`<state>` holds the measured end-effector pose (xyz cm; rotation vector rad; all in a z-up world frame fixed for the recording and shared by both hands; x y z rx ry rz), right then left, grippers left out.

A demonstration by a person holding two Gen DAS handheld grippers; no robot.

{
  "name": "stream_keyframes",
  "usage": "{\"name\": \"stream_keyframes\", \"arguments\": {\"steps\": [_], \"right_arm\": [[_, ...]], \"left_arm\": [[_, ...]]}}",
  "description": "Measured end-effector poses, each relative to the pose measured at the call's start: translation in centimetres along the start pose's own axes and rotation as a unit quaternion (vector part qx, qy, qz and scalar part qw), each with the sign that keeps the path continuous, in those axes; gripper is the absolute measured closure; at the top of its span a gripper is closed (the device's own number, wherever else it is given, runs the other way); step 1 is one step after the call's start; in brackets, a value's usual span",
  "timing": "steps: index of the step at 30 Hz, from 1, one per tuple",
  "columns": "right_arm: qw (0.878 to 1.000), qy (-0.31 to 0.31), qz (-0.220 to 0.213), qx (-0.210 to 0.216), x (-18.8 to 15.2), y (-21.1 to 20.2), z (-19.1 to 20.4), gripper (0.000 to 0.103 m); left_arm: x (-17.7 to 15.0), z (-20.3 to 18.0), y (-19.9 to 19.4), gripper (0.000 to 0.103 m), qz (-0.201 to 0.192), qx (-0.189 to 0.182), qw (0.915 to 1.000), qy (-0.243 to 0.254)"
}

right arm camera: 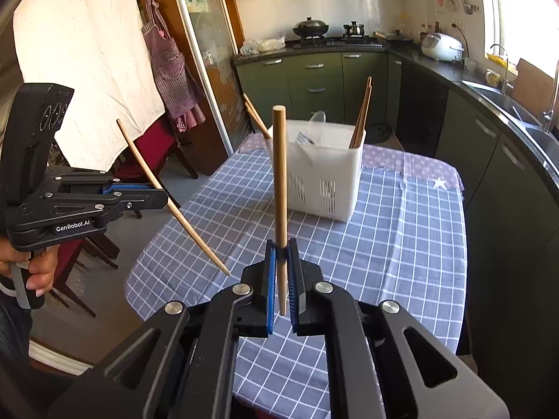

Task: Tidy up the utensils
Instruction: 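Insert both held chopsticks into the white holder and open both tools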

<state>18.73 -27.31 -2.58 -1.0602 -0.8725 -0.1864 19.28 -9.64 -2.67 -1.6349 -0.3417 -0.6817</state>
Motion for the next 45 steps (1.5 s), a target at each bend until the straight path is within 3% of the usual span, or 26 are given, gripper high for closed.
{"name": "stream_keyframes", "arguments": {"steps": [11,16,20,23,32,41,45], "right_arm": [[0.995,0.010,-0.098,-0.004,11.6,-3.6,-1.7,0.096],[0.991,0.028,-0.130,-0.001,16.6,-2.8,-3.3,0.096],[0.990,0.035,-0.137,-0.009,19.1,-0.8,-4.6,0.096],[0.991,0.039,-0.127,-0.017,19.4,1.6,-5.5,0.096],[0.995,0.034,-0.084,-0.041,16.3,8.5,-7.1,0.096],[0.997,0.023,-0.051,-0.054,13.1,12.5,-6.8,0.095],[0.997,0.022,-0.060,-0.052,12.9,11.6,-6.3,0.095]], "left_arm": [[10.8,-0.4,-3.8,0.097,-0.100,-0.011,0.9949,-0.008],[15.4,0.4,-3.4,0.097,-0.135,0.000,0.9904,-0.027],[17.9,1.1,-2.2,0.097,-0.161,0.029,0.9862,-0.025],[18.7,1.8,-0.3,0.097,-0.162,0.048,0.9853,-0.024],[16.0,2.6,7.7,0.097,-0.081,0.042,0.9954,-0.031],[13.6,3.0,11.2,0.096,-0.047,0.040,0.9974,-0.036],[13.4,2.9,10.6,0.084,-0.057,0.042,0.9969,-0.034]]}}
Point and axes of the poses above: each gripper's, at about its wrist camera, not at the fingertips, and y roughly the way its jaws point, z to its left, x to its top, the point moved 9 cm from there along y, roughly the way its jaws point, and after that the axes turned 1 degree about x, right-handed, at the moved point
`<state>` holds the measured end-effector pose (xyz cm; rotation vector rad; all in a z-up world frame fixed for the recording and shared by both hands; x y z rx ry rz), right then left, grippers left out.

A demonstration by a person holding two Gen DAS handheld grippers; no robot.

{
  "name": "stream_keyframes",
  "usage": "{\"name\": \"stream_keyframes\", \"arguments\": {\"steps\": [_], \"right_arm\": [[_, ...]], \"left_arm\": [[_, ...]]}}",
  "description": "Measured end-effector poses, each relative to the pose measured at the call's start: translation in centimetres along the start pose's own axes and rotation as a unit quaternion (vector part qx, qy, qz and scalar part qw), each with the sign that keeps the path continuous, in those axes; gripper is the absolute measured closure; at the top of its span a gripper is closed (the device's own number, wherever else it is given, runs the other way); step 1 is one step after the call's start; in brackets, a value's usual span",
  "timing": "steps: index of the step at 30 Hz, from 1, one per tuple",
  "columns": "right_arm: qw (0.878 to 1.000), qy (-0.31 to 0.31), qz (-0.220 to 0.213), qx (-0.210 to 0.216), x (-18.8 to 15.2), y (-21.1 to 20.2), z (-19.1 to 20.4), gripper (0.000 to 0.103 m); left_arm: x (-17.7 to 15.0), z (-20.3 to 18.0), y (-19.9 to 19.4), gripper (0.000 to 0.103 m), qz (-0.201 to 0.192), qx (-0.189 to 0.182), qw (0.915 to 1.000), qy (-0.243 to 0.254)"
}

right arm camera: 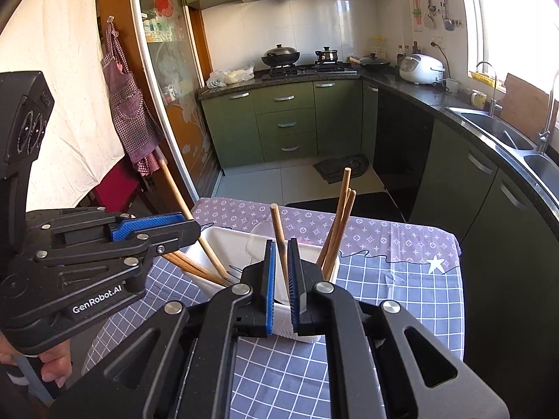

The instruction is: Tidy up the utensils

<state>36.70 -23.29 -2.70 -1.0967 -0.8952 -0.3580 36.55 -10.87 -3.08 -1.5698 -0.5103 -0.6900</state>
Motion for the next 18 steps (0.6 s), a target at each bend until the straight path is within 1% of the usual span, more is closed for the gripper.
{"name": "stream_keyframes", "arguments": {"steps": [3,4,5,6,7,8,9,10,11,12,13,14,17,18], "right_arm": [[1.000,-0.003,-0.021,0.003,0.0,-2.4,0.4,0.092],[1.000,-0.003,-0.029,0.003,-0.1,-3.5,0.6,0.091],[0.999,-0.003,-0.038,0.002,-0.4,-4.6,0.8,0.089],[0.999,-0.004,-0.048,0.001,-0.7,-5.7,0.9,0.086],[0.998,-0.003,-0.057,-0.001,-1.3,-6.9,1.0,0.080],[0.998,-0.004,-0.064,-0.002,-1.9,-8.1,1.0,0.075],[0.998,-0.003,-0.070,-0.005,-2.7,-9.2,1.0,0.071],[0.997,-0.002,-0.077,-0.009,-3.7,-10.2,0.9,0.063],[0.997,-0.002,-0.082,-0.013,-4.9,-11.2,0.9,0.055],[0.996,-0.001,-0.085,-0.016,-6.1,-12.1,0.9,0.051],[0.996,0.000,-0.088,-0.018,-7.4,-12.9,0.9,0.042],[0.996,0.002,-0.092,-0.019,-8.6,-13.6,1.0,0.030],[0.995,0.007,-0.099,-0.023,-12.1,-15.4,1.4,0.015],[0.994,0.009,-0.103,-0.028,-13.1,-16.0,1.6,0.012]], "left_arm": [[0.0,0.0,-1.8,0.074,-0.023,-0.007,0.9997,-0.004],[0.0,0.1,-2.6,0.063,-0.032,-0.010,0.9994,-0.008],[-0.2,0.1,-3.5,0.048,-0.044,-0.014,0.9989,-0.012],[-0.5,0.2,-4.5,0.039,-0.056,-0.018,0.9981,-0.015],[-1.0,0.2,-5.4,0.028,-0.069,-0.020,0.9973,-0.017],[-1.8,0.4,-6.3,0.020,-0.080,-0.017,0.9965,-0.017],[-2.7,0.6,-7.1,0.017,-0.088,-0.012,0.9959,-0.017],[-3.8,0.7,-7.7,0.013,-0.093,-0.012,0.9955,-0.017],[-5.1,0.8,-8.2,0.013,-0.094,-0.014,0.9953,-0.017],[-6.4,0.9,-8.6,0.012,-0.095,-0.014,0.9953,-0.017],[-7.8,1.1,-8.9,0.011,-0.096,-0.011,0.9952,-0.017],[-9.1,1.2,-9.2,0.011,-0.098,-0.009,0.9950,-0.017],[-12.9,1.6,-10.4,0.011,-0.105,0.001,0.9943,-0.018],[-14.1,1.7,-10.9,0.011,-0.108,0.001,0.9940,-0.020]]}}
Point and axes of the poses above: each gripper's, at about its wrist camera, not at the fingertips, and y roughly the way its jaws point, z to its left, x to its top, the point moved 9 cm from there along y, roughly the way its jaws point, and after that the axes turned 1 degree about x, right-handed, at the moved point
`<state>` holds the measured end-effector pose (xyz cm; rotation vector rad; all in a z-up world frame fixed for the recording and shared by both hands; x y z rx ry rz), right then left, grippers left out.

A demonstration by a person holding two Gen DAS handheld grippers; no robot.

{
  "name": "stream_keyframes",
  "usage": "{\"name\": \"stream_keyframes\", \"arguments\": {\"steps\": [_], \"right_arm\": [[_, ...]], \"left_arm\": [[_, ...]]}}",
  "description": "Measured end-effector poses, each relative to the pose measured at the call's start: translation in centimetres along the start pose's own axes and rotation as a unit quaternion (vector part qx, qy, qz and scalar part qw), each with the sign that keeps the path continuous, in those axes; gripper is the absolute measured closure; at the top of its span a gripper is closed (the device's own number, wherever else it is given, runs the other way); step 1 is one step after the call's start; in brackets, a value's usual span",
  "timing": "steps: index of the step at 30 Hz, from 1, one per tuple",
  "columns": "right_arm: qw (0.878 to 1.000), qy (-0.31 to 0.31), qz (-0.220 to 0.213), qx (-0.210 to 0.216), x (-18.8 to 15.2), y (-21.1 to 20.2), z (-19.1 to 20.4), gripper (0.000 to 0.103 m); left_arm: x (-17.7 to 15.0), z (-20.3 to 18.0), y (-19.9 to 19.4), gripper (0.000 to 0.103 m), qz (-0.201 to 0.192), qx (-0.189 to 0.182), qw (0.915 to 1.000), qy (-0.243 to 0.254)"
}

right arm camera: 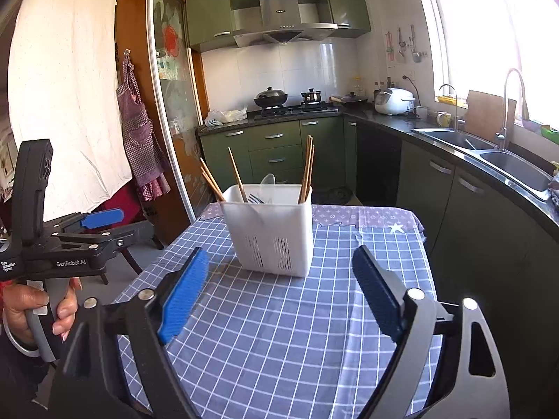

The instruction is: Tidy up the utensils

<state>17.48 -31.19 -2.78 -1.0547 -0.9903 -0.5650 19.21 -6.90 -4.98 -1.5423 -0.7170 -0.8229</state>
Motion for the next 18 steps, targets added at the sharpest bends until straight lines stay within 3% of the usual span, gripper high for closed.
{"name": "stream_keyframes", "arguments": {"steps": [2,8,18], "right_arm": [[1.000,-0.002,-0.013,0.001,-1.4,-1.6,0.5,0.005],[0.998,-0.003,-0.055,-0.013,-3.6,-6.4,1.9,0.005],[0.995,-0.006,-0.093,-0.041,-4.7,-12.6,3.2,0.005]], "left_arm": [[-1.7,0.3,-1.6,0.009,-0.012,0.004,0.9999,-0.003],[-4.7,1.1,-5.8,0.007,-0.030,0.020,0.9991,-0.022],[-5.3,1.2,-9.9,0.007,-0.056,0.036,0.9974,-0.028]]}}
Point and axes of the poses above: each gripper's, at about its wrist camera, not at the fingertips, and y roughly the way its jaws point, z to its left, x to its top, the point moved 9 cm from there along y, roughly the way its jaws point, and after that the axes turned 1 degree about x, right-handed, at the moved point
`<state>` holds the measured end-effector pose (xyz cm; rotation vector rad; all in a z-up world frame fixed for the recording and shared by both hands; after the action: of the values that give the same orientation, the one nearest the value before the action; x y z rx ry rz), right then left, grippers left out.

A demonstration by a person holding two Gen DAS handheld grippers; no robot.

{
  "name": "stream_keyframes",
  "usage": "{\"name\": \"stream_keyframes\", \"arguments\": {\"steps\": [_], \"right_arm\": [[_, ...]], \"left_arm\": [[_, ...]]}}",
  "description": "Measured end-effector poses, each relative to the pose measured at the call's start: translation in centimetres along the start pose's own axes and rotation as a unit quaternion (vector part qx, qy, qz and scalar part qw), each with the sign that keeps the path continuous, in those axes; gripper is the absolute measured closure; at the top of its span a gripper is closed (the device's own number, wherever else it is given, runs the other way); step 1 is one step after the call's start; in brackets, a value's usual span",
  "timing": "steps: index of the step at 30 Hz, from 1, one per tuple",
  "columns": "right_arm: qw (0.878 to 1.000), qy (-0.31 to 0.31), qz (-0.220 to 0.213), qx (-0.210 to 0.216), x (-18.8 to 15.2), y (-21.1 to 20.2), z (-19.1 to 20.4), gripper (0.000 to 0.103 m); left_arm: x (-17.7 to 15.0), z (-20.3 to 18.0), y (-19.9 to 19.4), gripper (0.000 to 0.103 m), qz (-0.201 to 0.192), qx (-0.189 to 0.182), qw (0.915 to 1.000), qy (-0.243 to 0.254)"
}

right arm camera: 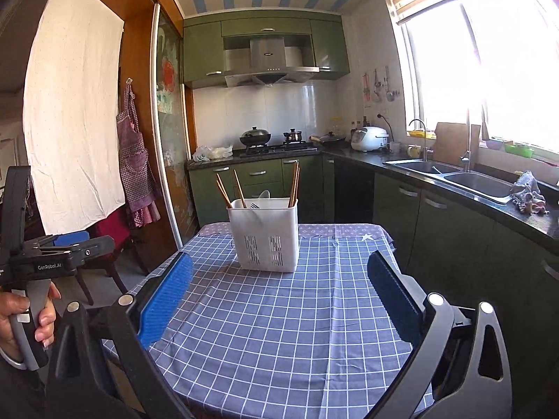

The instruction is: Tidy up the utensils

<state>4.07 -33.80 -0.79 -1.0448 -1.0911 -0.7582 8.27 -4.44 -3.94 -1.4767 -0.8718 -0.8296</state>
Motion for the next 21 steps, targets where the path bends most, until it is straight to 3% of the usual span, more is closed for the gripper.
{"name": "stream_keyframes", "arguments": {"steps": [6,21], "right_arm": [[1.000,-0.010,-0.005,-0.020,0.4,-0.3,-0.1,0.005],[1.000,-0.010,0.005,-0.010,0.0,0.6,0.4,0.005]], "left_arm": [[-0.9,-0.2,0.0,0.007,0.012,-0.005,0.9999,0.002],[-1.5,-0.3,-0.8,0.007,0.009,-0.009,0.9999,-0.003]]}}
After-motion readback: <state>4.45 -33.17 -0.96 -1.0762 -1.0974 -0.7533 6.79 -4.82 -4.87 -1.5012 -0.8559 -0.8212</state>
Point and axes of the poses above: each gripper's, at about its wrist camera, not at the fingertips, and y roughly the way its jaws point, z to its left, x to its top, the point moved 9 cm from there along y, roughly the way its jaws point, and after that the axes turned 1 degree about x, right-handed, at the moved point
